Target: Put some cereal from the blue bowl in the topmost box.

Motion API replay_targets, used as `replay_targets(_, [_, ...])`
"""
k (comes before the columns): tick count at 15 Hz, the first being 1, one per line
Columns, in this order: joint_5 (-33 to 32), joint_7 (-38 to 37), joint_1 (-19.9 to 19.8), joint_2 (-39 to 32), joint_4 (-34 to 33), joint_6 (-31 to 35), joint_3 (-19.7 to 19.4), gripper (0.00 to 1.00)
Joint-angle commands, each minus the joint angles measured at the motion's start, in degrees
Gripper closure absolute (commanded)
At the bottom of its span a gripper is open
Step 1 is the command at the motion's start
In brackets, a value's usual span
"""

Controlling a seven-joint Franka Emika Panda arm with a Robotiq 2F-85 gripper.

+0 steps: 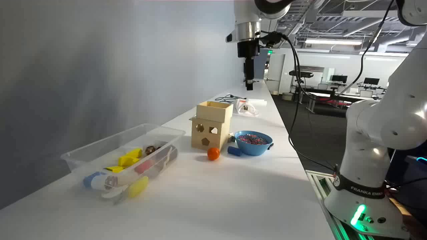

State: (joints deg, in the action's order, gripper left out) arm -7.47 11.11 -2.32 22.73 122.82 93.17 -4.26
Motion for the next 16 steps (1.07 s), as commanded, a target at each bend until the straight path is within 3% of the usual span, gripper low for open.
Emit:
replay_targets(1, [0.0,-0.1,0.2,0.0,-0.1,-0.1,-0.1,0.00])
replay_targets(12, [0.0,-0.1,0.2,0.0,-0.1,-0.1,-0.1,0.00])
replay_targets(16, [-3.4,-11.1,-0.1,2.8,5.9,6.1,3.7,0.00])
